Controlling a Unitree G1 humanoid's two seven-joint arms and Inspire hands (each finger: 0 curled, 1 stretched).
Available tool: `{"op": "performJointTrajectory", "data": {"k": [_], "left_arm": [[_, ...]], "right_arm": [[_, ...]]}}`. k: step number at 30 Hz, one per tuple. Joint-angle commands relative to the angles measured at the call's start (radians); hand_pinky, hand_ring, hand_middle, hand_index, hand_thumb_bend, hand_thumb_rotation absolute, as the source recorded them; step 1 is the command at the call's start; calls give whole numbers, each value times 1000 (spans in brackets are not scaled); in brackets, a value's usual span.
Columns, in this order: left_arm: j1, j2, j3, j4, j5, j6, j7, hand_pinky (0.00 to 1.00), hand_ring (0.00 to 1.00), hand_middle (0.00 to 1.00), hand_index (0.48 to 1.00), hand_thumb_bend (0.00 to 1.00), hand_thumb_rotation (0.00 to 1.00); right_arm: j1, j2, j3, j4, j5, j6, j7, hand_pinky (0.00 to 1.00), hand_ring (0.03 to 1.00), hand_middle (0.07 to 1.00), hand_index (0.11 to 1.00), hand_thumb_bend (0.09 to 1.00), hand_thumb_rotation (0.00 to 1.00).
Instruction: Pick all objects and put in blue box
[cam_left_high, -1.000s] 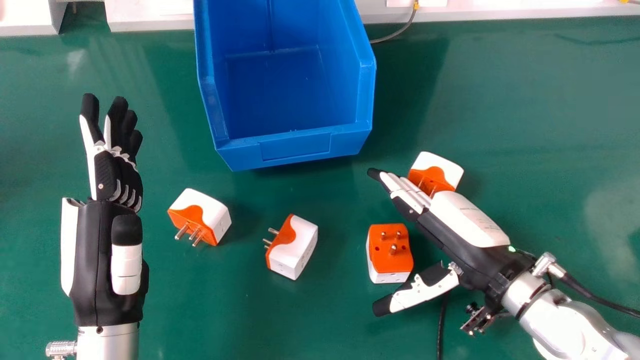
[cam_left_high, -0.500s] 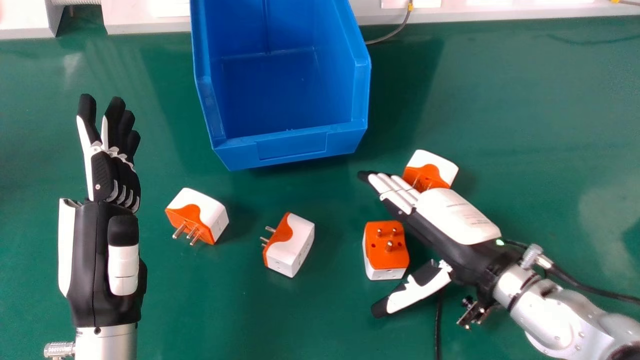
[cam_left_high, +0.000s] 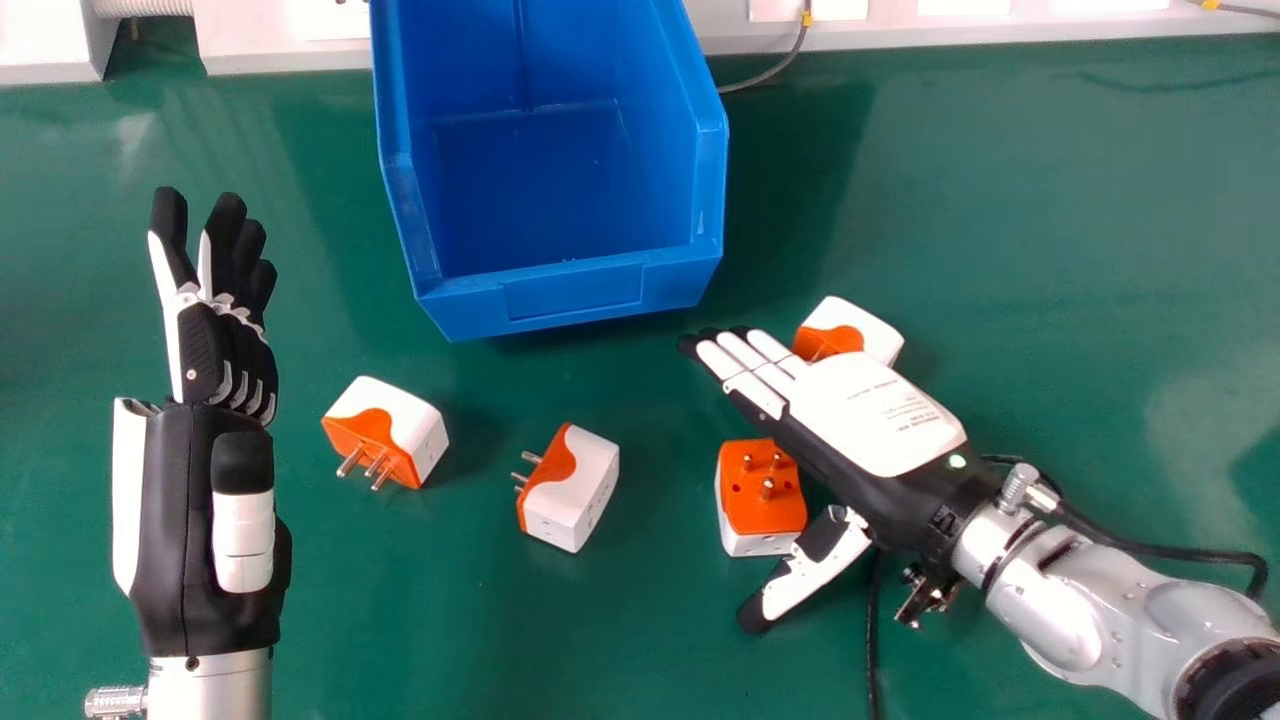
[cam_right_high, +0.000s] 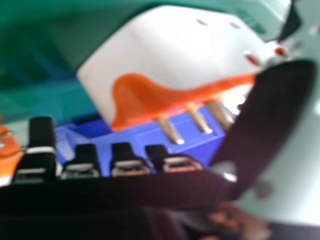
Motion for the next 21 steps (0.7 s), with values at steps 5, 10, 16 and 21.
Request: {"op": "performJointTrajectory", "data": {"k": [5,10,16,21], "left_arm": [[4,1,-2,-27,-8,-6,-4,1000,1000,1000,1000,959,987],[6,-1,-2,-31,-10,-3,-4,1000,1000,1000,1000,959,988],[9,-2,-3,-32,-14,-2,-5,1000,1000,1000,1000,959,989],[11,-1,-2,-34,-13,0,-4,1000,1000,1000,1000,958,989]], "right_arm": [[-10,-9,74,32,-73,136,62,774,976,1000,1000,1000,277],[-21,-12,97,6,-61,163,134,735,947,989,1000,1000,233],[-12,-17,87,-28,-39,177,175,650,877,940,983,1000,182],[-5,-10,77,-27,-27,178,160,629,842,915,960,1000,156]]}}
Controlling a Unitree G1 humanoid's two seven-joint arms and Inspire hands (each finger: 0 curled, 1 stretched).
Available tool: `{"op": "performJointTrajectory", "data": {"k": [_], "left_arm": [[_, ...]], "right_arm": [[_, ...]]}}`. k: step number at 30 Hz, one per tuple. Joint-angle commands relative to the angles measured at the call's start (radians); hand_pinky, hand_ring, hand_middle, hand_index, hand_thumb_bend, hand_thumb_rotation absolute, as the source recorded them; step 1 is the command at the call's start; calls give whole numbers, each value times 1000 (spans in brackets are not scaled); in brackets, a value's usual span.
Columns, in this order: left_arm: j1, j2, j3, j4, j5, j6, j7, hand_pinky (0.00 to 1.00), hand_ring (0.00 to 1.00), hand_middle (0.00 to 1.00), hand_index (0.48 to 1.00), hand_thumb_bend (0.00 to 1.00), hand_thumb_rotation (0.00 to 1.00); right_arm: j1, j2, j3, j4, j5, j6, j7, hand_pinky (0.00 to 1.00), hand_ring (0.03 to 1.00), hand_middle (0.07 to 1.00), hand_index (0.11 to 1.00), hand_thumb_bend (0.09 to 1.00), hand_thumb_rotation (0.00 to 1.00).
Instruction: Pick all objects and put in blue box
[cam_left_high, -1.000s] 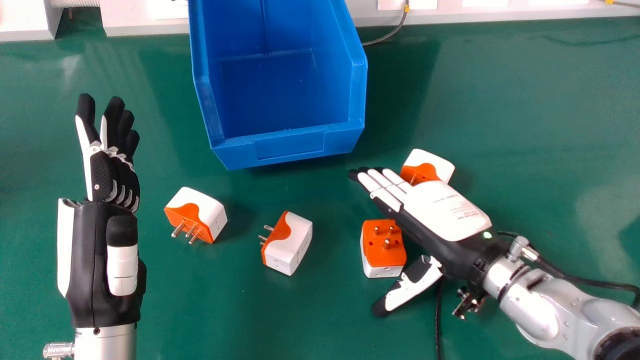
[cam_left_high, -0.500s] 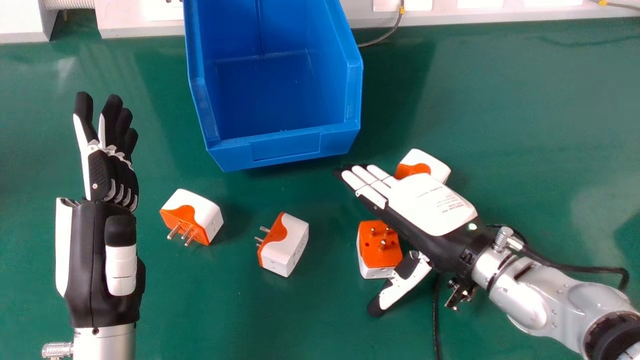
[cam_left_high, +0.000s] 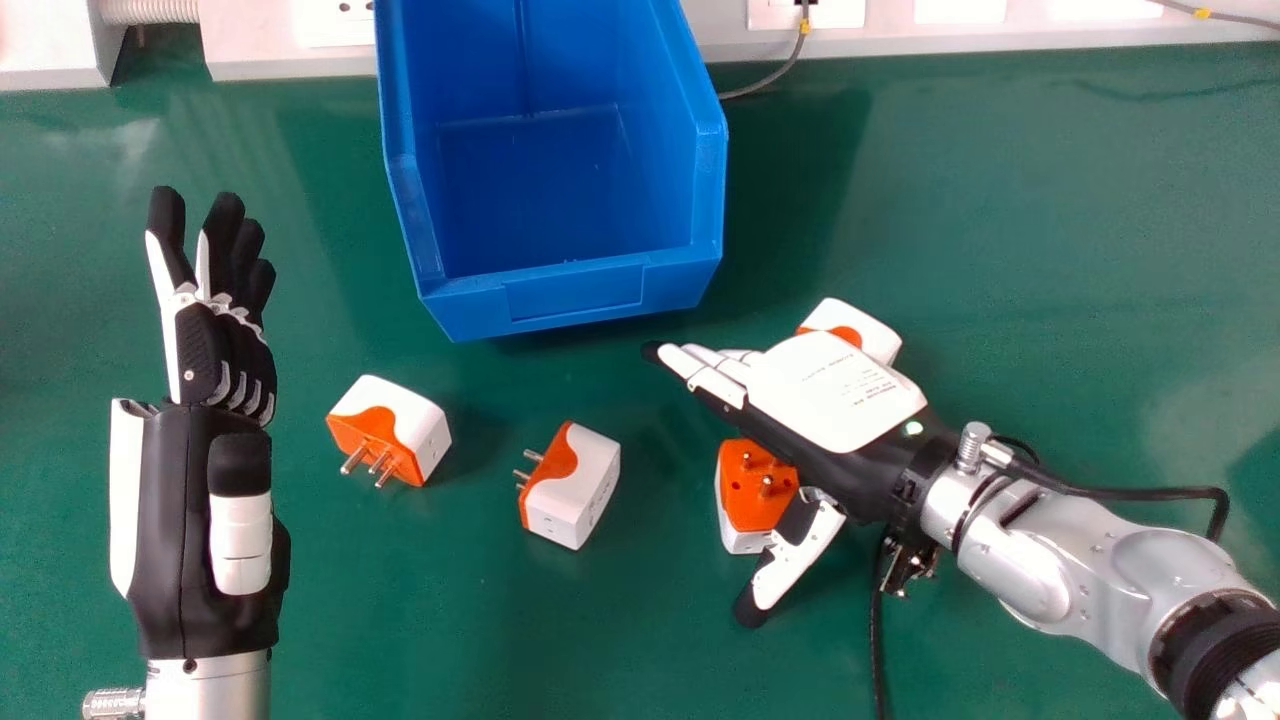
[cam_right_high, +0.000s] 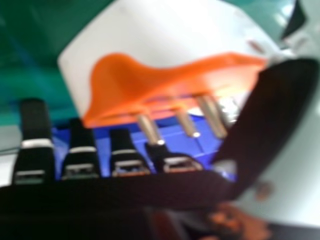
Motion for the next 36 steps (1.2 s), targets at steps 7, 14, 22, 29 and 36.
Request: {"op": "performJointTrajectory", "data": {"k": [7,14,22,29,36], "left_arm": [[7,3,0,-35,-9,-1,-4,1000,1000,1000,1000,952,989],[6,3,1,-33,-8,-1,-4,1000,1000,1000,1000,950,988],[5,6,0,-31,-20,1,-12,1000,1000,1000,1000,942,987],[1,1,-2,-23,-44,-5,-34,1000,1000,1000,1000,894,984],[2,-5,-6,-26,-59,-3,-50,1000,1000,1000,1000,838,966]], "right_arm": [[52,-9,7,43,-8,81,75,564,718,822,866,1000,55],[44,-16,-5,45,34,81,134,554,678,776,809,987,25],[51,-25,2,43,49,50,69,486,557,666,698,927,7],[38,-37,3,41,50,38,73,404,465,561,592,726,18],[40,-47,-3,12,45,44,74,361,410,495,542,609,7]]}}
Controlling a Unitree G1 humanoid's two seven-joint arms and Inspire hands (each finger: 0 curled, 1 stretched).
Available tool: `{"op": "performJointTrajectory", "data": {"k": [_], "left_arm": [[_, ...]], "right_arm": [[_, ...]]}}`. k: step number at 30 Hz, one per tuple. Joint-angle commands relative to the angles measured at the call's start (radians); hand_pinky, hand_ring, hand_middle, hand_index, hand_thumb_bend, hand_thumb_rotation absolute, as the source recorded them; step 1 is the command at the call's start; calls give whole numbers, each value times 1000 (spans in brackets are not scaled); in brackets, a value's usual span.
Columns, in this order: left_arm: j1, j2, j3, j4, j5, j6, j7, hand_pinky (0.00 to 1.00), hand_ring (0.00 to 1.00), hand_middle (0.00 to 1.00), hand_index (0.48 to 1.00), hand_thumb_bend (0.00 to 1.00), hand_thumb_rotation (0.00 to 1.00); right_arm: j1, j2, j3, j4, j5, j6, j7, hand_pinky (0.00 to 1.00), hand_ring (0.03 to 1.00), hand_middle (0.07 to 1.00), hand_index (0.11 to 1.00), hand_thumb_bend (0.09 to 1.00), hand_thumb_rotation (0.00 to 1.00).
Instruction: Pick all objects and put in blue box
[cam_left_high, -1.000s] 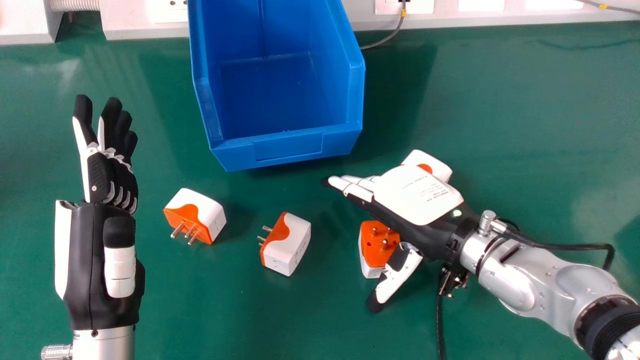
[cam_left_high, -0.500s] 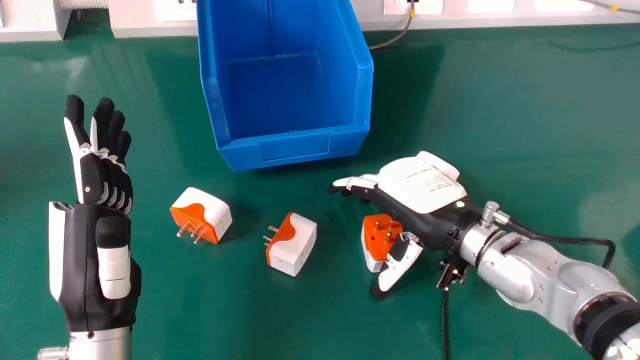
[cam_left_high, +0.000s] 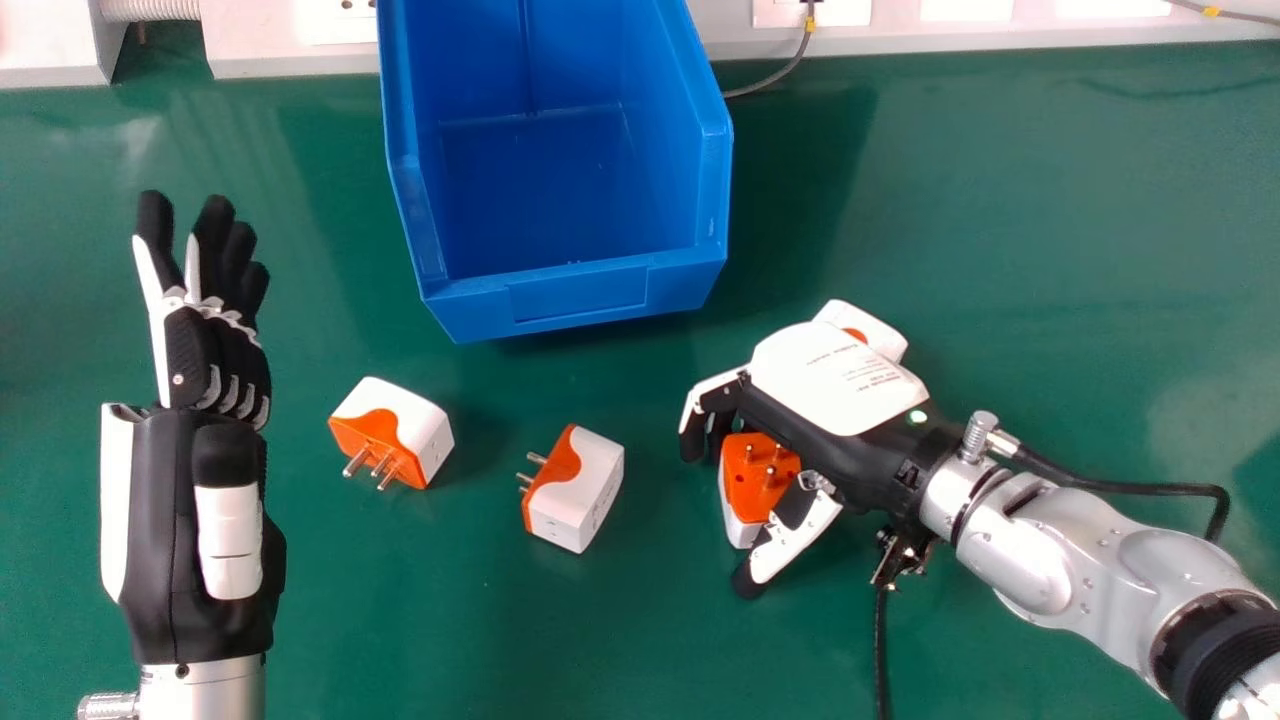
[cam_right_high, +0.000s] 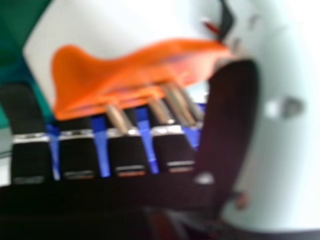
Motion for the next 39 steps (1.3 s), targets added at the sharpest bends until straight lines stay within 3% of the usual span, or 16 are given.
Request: {"op": "performJointTrajectory", "data": {"k": [1,9,14,26,39], "left_arm": [[-3,-2,0,-17,-5,-7,-8,1000,1000,1000,1000,832,961],[0,-3,0,-19,-7,-8,-9,1000,1000,1000,1000,820,950],[-1,-5,2,-16,0,-10,-5,1000,1000,1000,1000,815,942],[-5,-8,3,-5,13,-15,1,1000,1000,1000,1000,810,936],[-6,-11,5,-4,28,-8,7,1000,1000,1000,1000,800,931]], "right_arm": [[36,-40,16,28,-59,70,19,355,403,486,536,593,5],[40,-48,9,3,-56,61,14,346,392,470,522,561,2],[46,-65,-23,-40,-21,47,39,349,395,466,513,545,1],[149,-117,-196,-305,154,33,262,368,404,470,510,530,0],[203,-135,-317,-562,245,89,467,385,398,484,517,522,0]]}}
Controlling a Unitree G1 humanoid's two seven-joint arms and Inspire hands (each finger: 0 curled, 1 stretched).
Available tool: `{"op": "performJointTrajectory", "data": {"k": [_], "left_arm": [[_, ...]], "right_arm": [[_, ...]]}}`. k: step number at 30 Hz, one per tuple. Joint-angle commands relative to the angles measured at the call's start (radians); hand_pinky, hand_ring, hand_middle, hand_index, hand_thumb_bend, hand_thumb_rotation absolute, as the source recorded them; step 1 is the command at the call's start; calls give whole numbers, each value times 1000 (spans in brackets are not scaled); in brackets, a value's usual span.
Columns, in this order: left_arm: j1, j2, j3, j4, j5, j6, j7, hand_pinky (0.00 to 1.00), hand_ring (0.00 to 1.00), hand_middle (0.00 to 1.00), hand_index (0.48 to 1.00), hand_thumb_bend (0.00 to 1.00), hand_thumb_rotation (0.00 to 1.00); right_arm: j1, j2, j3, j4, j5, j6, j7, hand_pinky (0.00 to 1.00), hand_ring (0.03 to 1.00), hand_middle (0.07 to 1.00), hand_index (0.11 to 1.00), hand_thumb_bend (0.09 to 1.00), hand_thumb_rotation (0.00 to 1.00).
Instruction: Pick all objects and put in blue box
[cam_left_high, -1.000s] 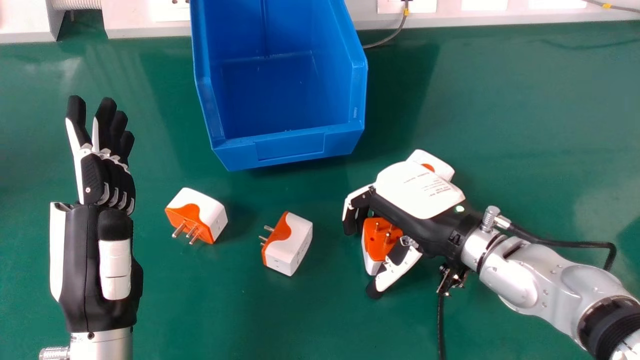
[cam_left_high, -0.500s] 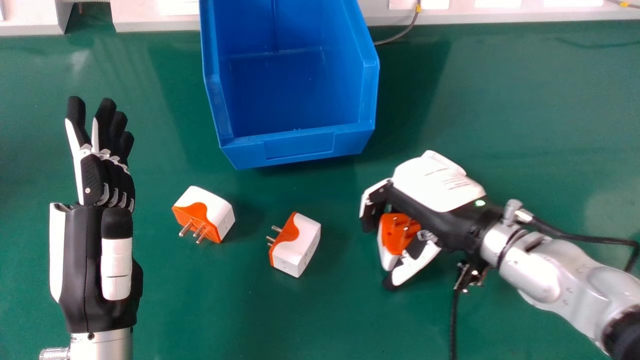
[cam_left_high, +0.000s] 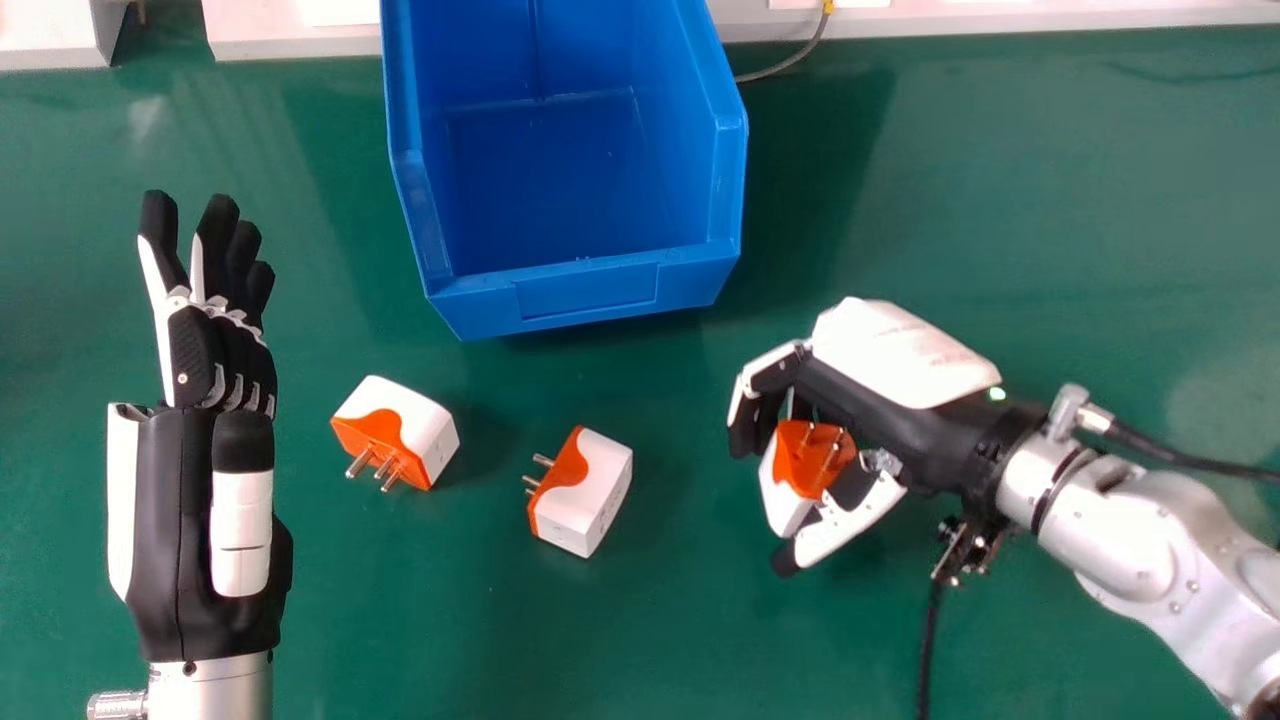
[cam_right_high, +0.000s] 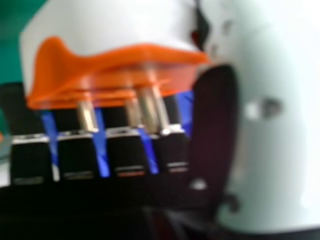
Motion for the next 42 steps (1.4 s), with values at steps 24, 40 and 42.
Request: {"op": "performJointTrajectory", "data": {"k": [24,40,42], "left_arm": [[-19,-2,2,3,19,8,12,1000,1000,1000,1000,807,904],[-58,3,7,61,15,-14,-6,1000,1000,1000,1000,802,889],[-66,2,9,71,15,-21,-8,1000,1000,1000,1000,800,888]], "right_arm": [[-200,219,-216,-121,382,-58,112,356,383,494,523,514,0],[-526,310,-203,184,200,-112,-66,301,371,496,527,512,0],[-579,316,-198,250,186,-115,-79,297,368,495,529,512,0]]}}
